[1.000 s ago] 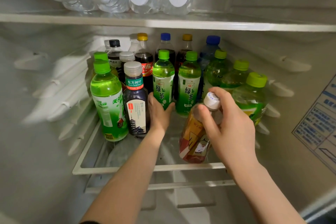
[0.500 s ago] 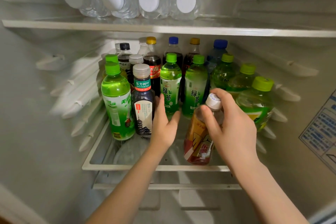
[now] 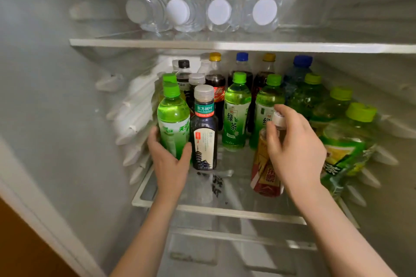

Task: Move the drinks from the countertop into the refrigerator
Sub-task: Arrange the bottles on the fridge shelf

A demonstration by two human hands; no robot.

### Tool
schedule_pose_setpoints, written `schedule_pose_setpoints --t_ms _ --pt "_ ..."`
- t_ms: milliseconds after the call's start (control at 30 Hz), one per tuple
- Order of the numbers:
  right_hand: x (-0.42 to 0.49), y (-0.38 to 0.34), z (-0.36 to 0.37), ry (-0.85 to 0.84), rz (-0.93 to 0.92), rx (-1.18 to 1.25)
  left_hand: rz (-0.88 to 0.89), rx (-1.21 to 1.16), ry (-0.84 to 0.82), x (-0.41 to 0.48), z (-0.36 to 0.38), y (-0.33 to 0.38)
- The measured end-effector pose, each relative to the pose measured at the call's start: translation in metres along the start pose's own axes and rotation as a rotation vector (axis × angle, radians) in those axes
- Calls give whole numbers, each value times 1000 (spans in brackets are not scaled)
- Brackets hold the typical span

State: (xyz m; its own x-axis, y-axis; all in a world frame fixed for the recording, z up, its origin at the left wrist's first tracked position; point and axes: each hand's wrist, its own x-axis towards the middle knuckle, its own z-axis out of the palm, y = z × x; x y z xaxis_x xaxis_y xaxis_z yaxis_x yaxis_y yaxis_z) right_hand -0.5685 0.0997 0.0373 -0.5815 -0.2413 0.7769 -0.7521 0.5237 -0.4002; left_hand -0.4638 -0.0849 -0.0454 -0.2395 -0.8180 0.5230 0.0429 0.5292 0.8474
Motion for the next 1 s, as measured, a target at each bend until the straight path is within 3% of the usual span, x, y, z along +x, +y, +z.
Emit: schedule_pose_setpoints --t_ms 100,200,367,500,600,700,833,1000 --pt "5 -5 -1 -1 0 -13 -66 -66 -69 1 2 -10" --pt "12 -23 -1 35 -124 33 -39 -58 -55 0 4 -15" --pt "23 -66 29 -168 -194 214 -31 -95 -15 -1 4 -14" --pt "29 -79 62 -388 -71 355 -48 -117 105 0 1 -15" --pt "29 -79 77 -509 78 500 -31 -112 93 0 -1 -15" --pt "28 -75 80 -501 85 408 8 -70 61 0 -1 -15" --pt "33 -71 66 -473 54 241 -69 -101 63 2 -2 -17" --pt "59 -59 35 -554 49 3 -63 -106 54 -1 -1 -15"
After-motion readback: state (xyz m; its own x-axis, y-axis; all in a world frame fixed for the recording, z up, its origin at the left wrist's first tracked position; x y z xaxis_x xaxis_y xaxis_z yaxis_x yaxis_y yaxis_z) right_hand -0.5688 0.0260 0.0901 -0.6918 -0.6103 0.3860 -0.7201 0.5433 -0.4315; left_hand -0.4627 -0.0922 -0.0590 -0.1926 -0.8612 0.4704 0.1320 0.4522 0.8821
